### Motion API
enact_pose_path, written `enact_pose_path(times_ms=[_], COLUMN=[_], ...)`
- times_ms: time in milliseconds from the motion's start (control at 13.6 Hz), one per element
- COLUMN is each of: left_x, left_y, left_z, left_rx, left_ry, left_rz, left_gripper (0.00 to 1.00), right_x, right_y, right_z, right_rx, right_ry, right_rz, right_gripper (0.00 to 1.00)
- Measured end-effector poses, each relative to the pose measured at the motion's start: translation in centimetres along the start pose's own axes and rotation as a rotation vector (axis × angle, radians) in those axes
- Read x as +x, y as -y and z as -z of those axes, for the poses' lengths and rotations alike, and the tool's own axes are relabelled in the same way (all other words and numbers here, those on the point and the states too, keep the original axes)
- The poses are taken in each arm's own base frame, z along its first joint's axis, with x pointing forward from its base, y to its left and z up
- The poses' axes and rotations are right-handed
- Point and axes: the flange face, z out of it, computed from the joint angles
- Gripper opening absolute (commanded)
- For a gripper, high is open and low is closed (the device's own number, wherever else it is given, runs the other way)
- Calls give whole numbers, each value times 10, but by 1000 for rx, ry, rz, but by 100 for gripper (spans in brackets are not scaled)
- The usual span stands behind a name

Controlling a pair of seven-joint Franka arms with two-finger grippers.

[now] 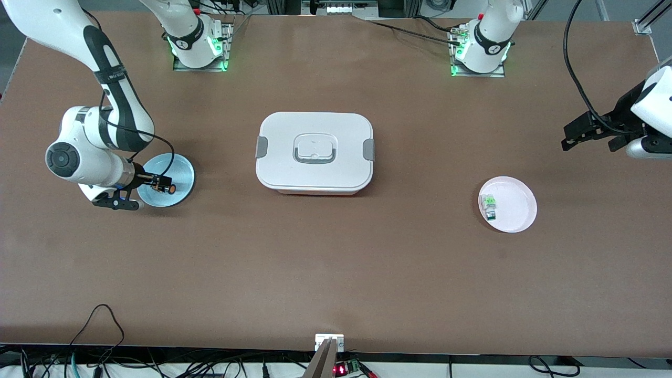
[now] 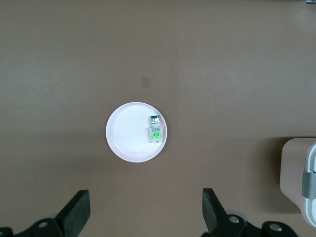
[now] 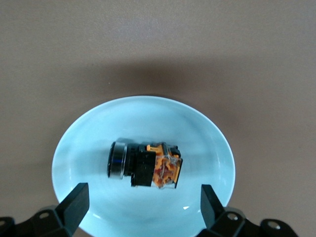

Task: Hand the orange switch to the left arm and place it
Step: 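Close the right gripper on the orange switch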

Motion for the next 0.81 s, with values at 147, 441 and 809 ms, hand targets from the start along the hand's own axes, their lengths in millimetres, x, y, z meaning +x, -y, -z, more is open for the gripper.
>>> enact_pose_path(times_ms=[147,441,809], left_x=[0,-1,-2], left_y=[0,-6,-5], left_z=[0,1,0], left_rx=[0,-1,0], left_ry=[0,0,13], left_rz=[-1,-10,-8], left_gripper=[100,100,100], right_x=[2,7,8], right_y=[0,0,1], right_z=[-15,-33,-41], right_rx=[1,4,5], right_ry=[5,-9,-11], right_rz=[0,0,1], right_gripper=[100,100,49])
